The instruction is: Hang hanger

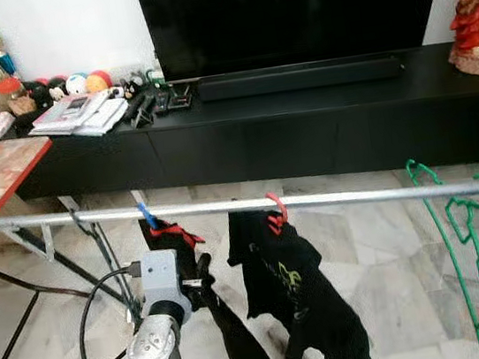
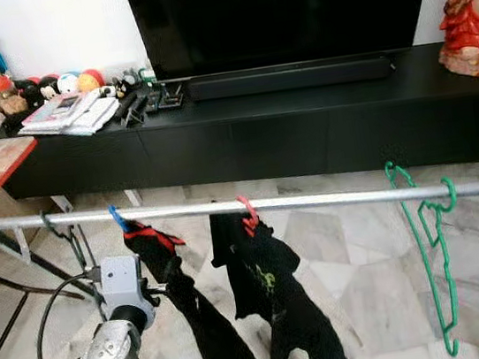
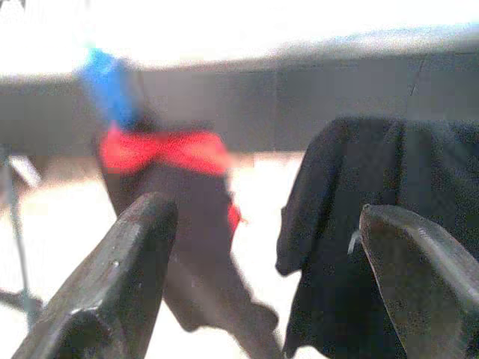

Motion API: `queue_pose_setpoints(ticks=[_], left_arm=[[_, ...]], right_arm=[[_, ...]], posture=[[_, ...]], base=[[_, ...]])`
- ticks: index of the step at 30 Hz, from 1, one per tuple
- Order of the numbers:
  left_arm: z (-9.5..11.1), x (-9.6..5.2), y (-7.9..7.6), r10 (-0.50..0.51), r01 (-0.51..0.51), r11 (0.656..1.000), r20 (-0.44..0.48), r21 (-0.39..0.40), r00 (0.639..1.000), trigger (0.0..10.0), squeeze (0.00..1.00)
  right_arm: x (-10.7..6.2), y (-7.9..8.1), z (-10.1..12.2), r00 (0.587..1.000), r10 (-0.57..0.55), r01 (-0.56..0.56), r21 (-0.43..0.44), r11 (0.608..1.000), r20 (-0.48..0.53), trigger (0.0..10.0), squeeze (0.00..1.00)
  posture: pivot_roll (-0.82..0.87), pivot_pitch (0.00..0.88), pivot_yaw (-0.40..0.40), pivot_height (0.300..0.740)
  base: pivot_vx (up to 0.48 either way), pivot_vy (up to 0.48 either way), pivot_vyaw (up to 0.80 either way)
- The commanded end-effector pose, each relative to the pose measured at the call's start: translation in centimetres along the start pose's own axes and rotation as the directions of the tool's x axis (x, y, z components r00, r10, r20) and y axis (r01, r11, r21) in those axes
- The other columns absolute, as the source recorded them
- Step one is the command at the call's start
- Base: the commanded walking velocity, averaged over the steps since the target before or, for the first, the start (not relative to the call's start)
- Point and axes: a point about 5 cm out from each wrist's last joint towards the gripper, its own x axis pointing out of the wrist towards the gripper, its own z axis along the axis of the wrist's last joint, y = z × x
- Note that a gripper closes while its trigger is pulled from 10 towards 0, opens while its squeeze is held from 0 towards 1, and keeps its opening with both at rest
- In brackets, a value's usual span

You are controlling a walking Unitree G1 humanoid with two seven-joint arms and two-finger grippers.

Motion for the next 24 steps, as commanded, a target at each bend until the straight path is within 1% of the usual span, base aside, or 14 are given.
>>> queue_pose_setpoints(ticks=[1, 9, 11, 13, 15, 20, 22, 24], left_arm=[[0.3, 0.0, -0.8, -0.022, 0.022, 1.0, 0.011, -0.017, 1.0, 10.0, 0.0], [0.3, -0.3, -0.8, -0.027, 0.027, 1.0, 0.01, -0.004, 1.0, 10.0, 0.0], [0.2, -0.3, -0.8, -0.03, 0.03, 1.0, -0.005, 0.002, 1.0, 10.0, 0.0], [-0.3, -0.3, -0.9, -0.038, 0.038, 0.999, -0.055, 0.013, 0.998, 10.0, 0.0], [-1.7, -0.4, -1.3, -0.079, 0.086, 0.995, -0.16, 0.041, 0.984, 10.0, 0.0], [-2.0, 0.0, -1.4, -0.077, 0.085, 0.996, -0.202, 0.032, 0.976, 10.0, 0.0], [-1.9, 0.6, -1.2, -0.047, 0.063, 0.996, -0.235, 0.062, 0.971, 10.0, 0.0], [-1.7, 1.1, -0.9, -0.015, 0.034, 0.997, -0.25, 0.072, 0.968, 10.0, 0.0]], right_arm=[[-0.2, -0.6, -0.9, 1.0, -0.012, 0.012, 0.001, 1.0, -0.029, 10.0, 0.0], [-0.2, -0.6, -0.9, 0.999, -0.011, 0.011, -0.002, 1.0, -0.03, 10.0, 0.0], [-0.2, -0.6, -0.9, 0.999, -0.011, 0.011, -0.002, 1.0, -0.03, 10.0, 0.0], [-0.2, -0.6, -0.8, 0.999, -0.011, 0.011, -0.003, 1.0, -0.03, 10.0, 0.0], [-0.2, -0.6, -0.8, 0.999, -0.008, 0.008, -0.012, 1.0, -0.031, 10.0, 0.0], [-0.2, -0.6, -0.8, 1.0, -0.005, 0.004, -0.018, 1.0, -0.031, 10.0, 0.0], [-0.2, -0.6, -0.8, 1.0, -0.006, 0.005, -0.017, 1.0, -0.031, 10.0, 0.0], [-0.2, -0.6, -0.8, 1.0, -0.006, 0.005, -0.016, 1.0, -0.03, 10.0, 0.0]], posture=[[0.03, 0.03, 0.048, 0.74], [0.03, 0.035, 0.044, 0.74], [0.03, 0.036, 0.044, 0.74], [0.03, 0.036, 0.044, 0.74], [0.04, 0.036, 0.043, 0.74], [0.04, 0.036, 0.043, 0.74], [0.04, 0.034, 0.043, 0.74], [0.04, 0.033, 0.043, 0.74]], base=[[0.0, 0.0, 0.0], [0.0, 0.0, 0.0], [0.0, 0.0, 0.0], [0.0, 0.0, 0.0], [0.0, 0.0, 0.0], [0.0, 0.0, 0.0], [0.0, 0.0, 0.0], [0.0, 0.0, 0.0]])
